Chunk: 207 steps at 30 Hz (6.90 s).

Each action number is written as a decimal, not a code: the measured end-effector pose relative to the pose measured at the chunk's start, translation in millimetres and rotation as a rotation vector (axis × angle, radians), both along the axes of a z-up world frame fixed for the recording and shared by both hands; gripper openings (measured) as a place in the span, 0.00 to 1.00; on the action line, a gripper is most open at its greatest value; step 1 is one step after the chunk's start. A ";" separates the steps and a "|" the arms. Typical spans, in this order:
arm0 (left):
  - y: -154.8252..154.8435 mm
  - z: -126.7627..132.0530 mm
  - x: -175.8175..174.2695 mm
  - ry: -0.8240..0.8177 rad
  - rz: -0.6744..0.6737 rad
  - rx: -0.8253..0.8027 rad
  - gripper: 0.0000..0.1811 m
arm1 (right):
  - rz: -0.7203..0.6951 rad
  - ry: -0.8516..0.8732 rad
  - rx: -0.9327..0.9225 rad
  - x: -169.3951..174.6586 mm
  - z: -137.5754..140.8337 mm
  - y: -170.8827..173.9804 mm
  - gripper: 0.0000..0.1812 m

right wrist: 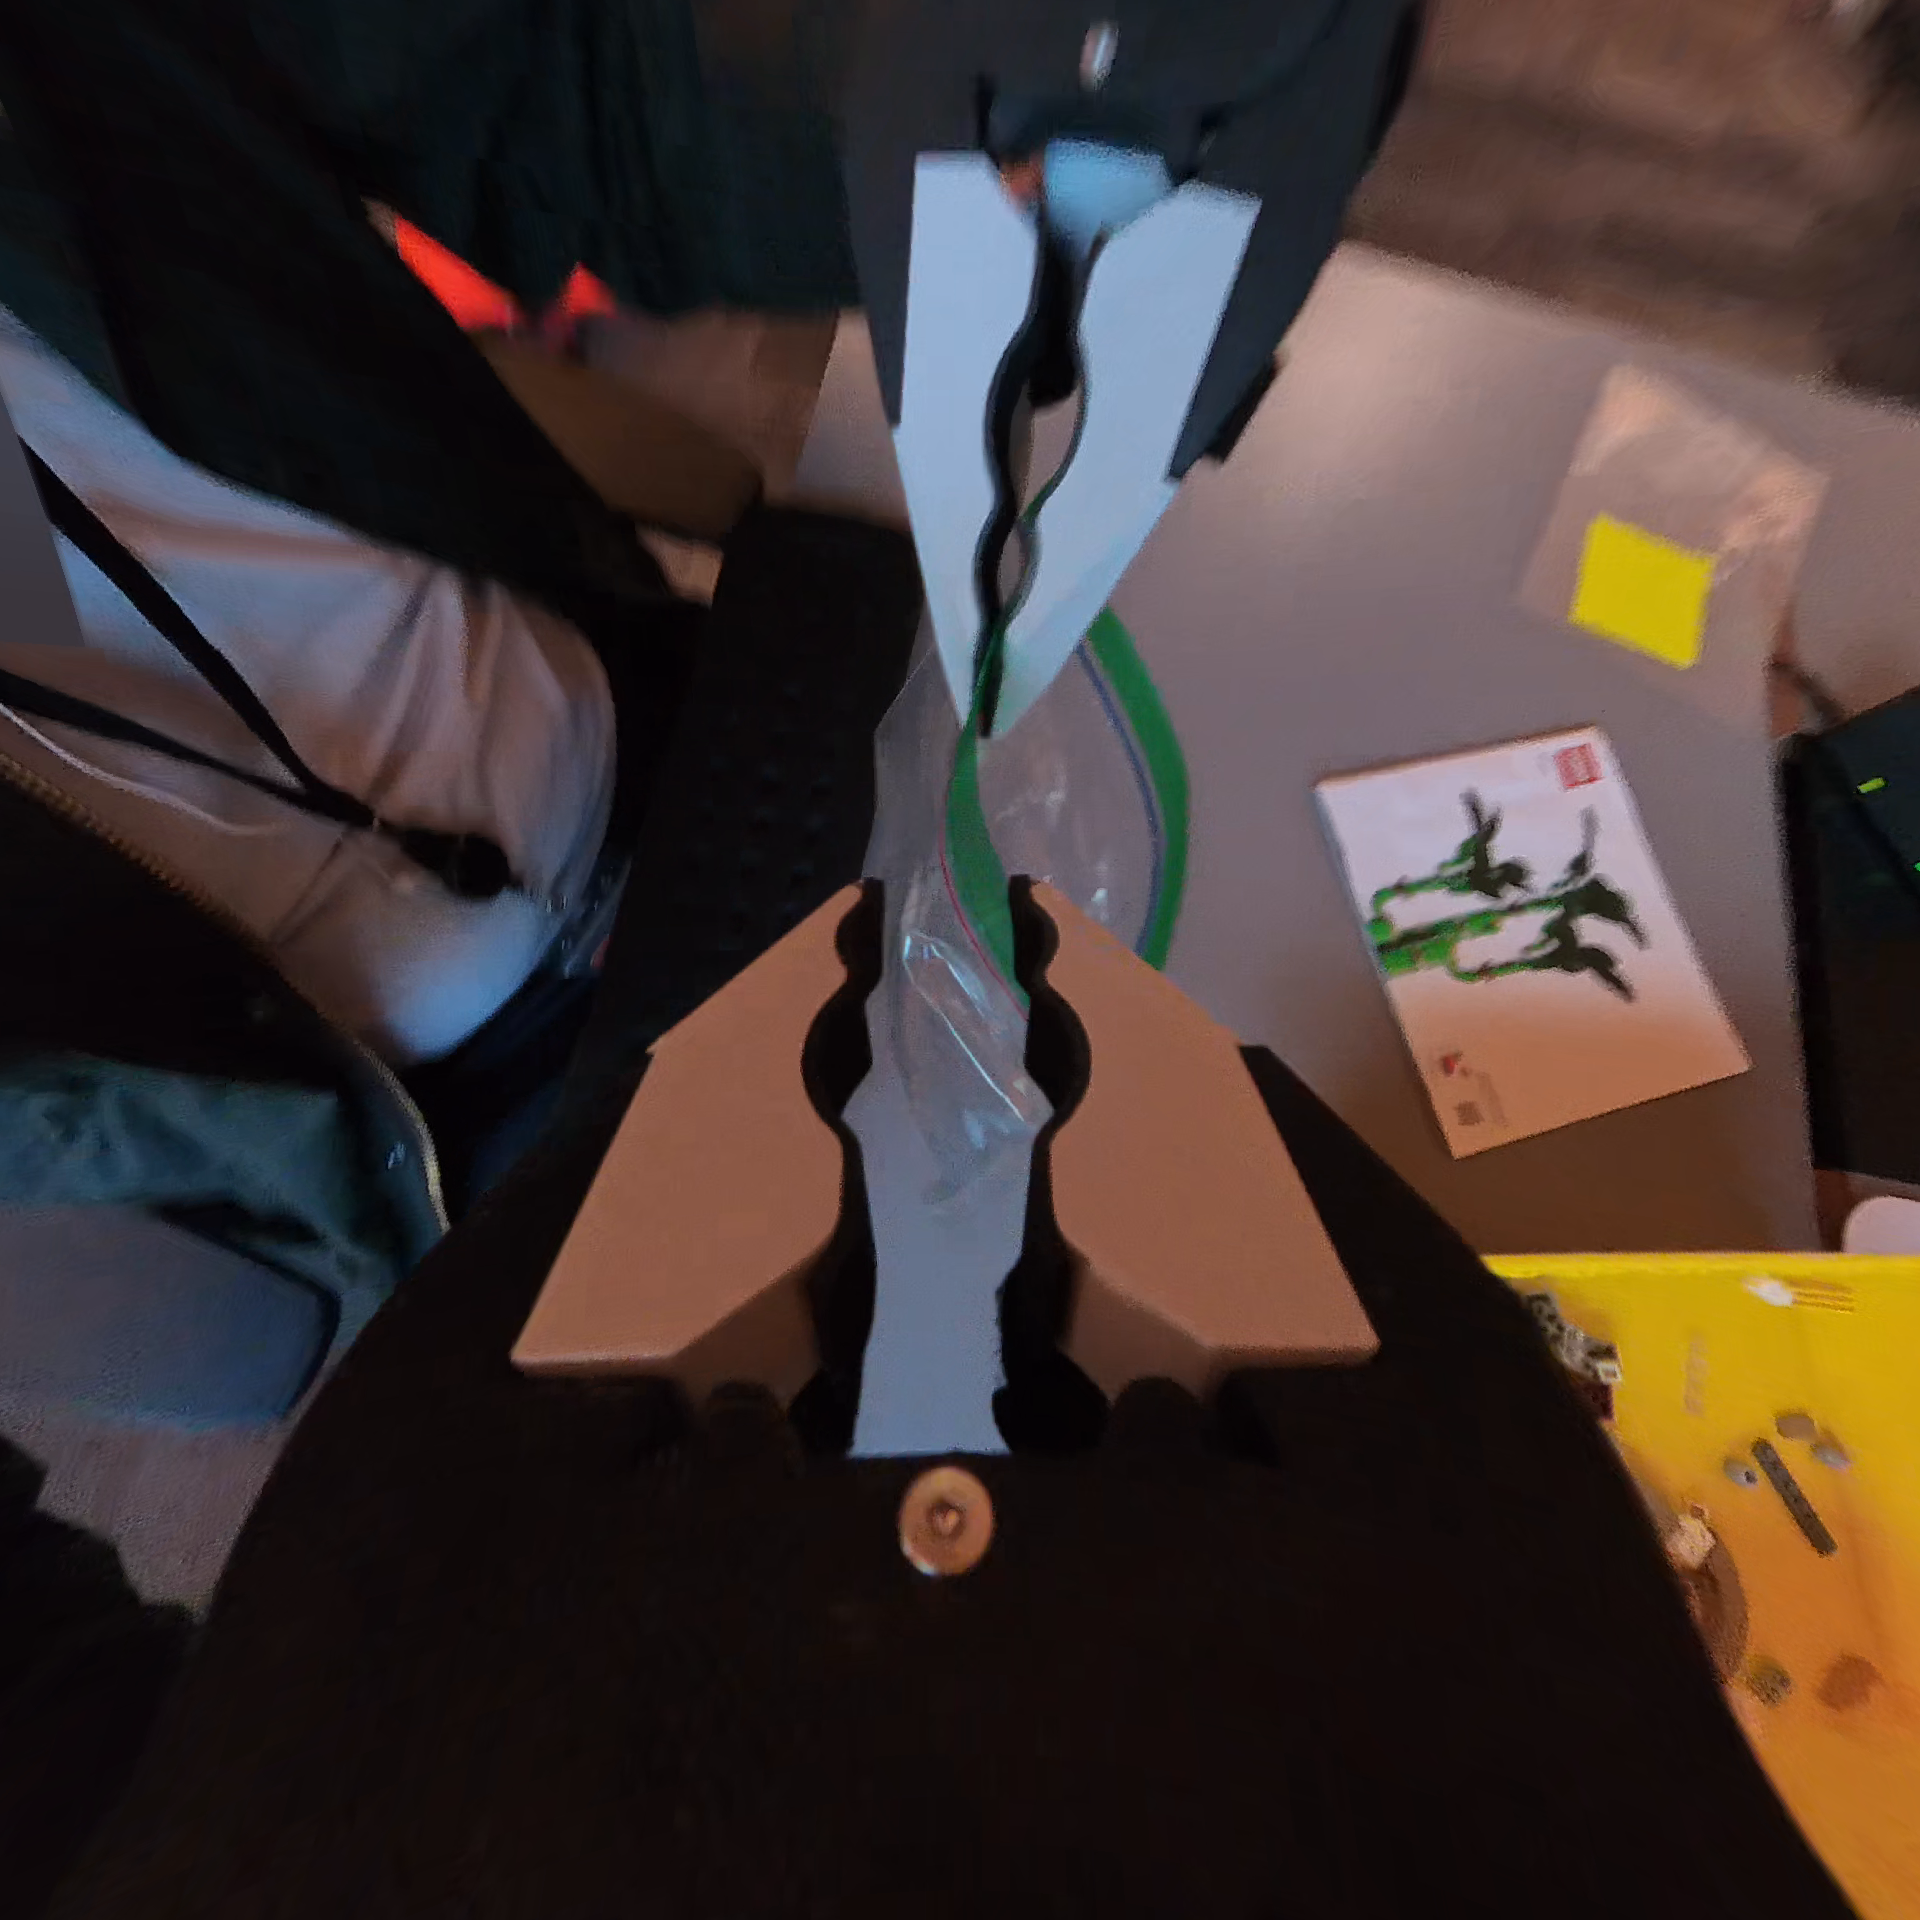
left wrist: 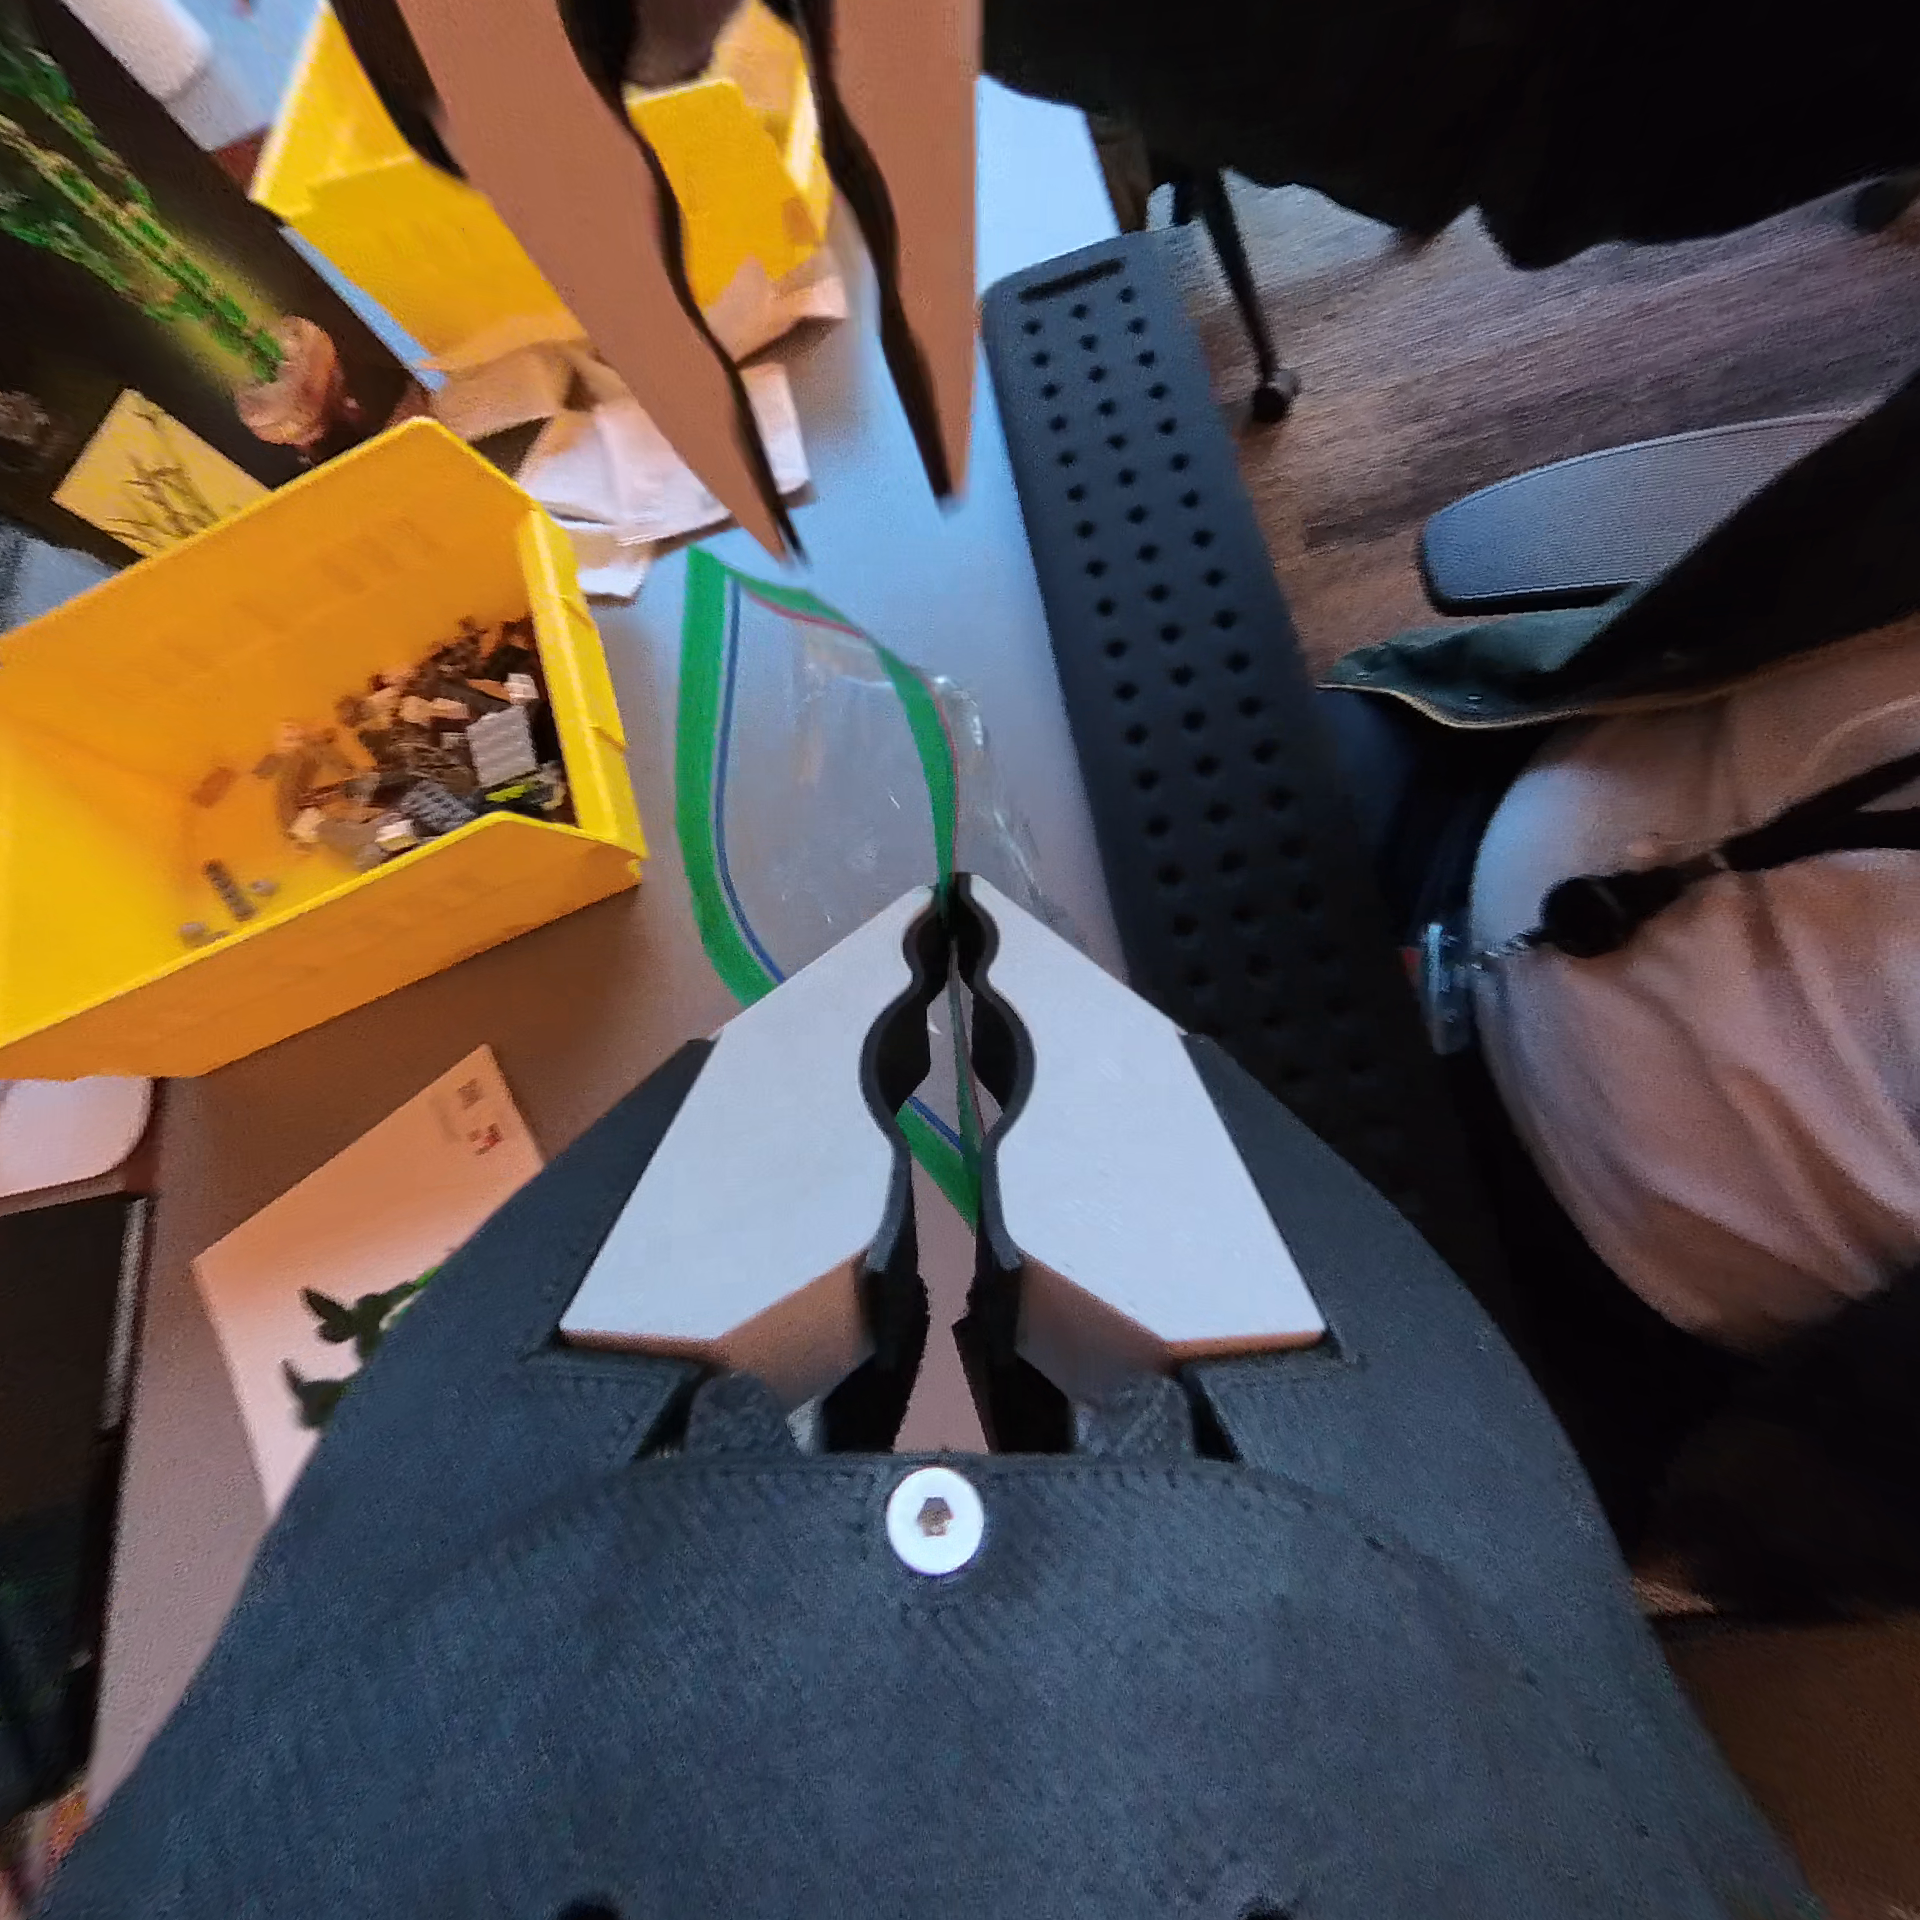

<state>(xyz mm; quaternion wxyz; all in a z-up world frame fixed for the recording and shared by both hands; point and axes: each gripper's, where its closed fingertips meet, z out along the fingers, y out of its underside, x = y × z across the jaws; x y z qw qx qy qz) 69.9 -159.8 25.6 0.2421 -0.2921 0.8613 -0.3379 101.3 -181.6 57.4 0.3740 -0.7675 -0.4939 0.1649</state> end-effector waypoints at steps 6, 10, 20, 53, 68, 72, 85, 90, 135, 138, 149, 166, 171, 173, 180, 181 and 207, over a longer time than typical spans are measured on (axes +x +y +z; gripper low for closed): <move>-7.4 3.2 -8.4 0.038 -0.160 -0.022 0.00 | -0.222 0.380 0.080 45.9 36.2 26.1 0.14; -15.9 6.7 -6.6 0.025 -0.255 0.049 0.00 | -0.138 0.305 -0.197 25.2 -5.6 29.0 0.25; 2.2 11.4 -1.3 0.016 -0.205 0.087 0.05 | -0.212 0.297 -0.461 17.3 -40.3 49.3 0.00; 39.2 -32.5 -35.2 0.422 -0.310 0.139 0.00 | -1.374 0.174 0.172 355.3 -116.0 29.9 0.33; 43.8 -31.9 -49.4 0.475 -0.286 -0.043 0.00 | -1.370 -0.004 -0.101 294.3 -171.3 40.7 0.04; 44.9 -44.2 -52.6 0.472 -0.283 -0.012 0.00 | -1.362 -0.010 -0.101 245.1 -171.0 30.9 0.06; 59.8 -67.9 -55.5 0.472 -0.243 0.088 0.00 | -1.370 0.680 0.083 216.9 -92.1 32.5 0.39; 59.7 -65.7 -48.3 0.428 -0.191 0.055 0.00 | -1.411 0.586 0.222 201.6 -78.3 28.1 0.50; 52.9 -9.2 -62.8 0.293 -0.293 0.089 0.00 | -1.434 0.121 -0.452 247.0 -149.3 65.1 0.18; 49.6 -21.6 -68.9 0.358 -0.329 0.105 0.00 | -1.481 0.260 -0.602 249.4 -157.3 66.7 0.19; 63.2 -90.3 -38.6 0.504 -0.264 0.128 0.00 | -1.611 0.040 -0.681 259.0 -160.3 74.5 0.17; 64.4 -128.1 -4.5 0.344 -0.306 0.219 0.00 | -1.503 0.219 -0.849 237.1 -215.6 71.5 0.19; 60.6 -134.2 -7.6 0.332 -0.283 0.144 0.00 | -1.537 0.303 -0.867 239.6 -217.5 72.2 0.18; 58.8 -138.8 -8.5 0.348 -0.276 0.122 0.00 | -1.540 0.292 -0.863 239.2 -217.6 73.3 0.18; 52.7 -145.7 -11.8 0.359 -0.276 0.110 0.00 | -1.503 0.357 -0.925 230.0 -207.0 68.9 0.23; 52.8 -146.5 -11.8 0.362 -0.273 0.113 0.00 | -1.502 0.348 -0.883 233.5 -202.3 70.9 0.23; 30.5 -140.5 -4.0 0.275 -0.285 0.115 0.00 | -1.542 0.222 0.043 217.8 -177.2 32.1 0.09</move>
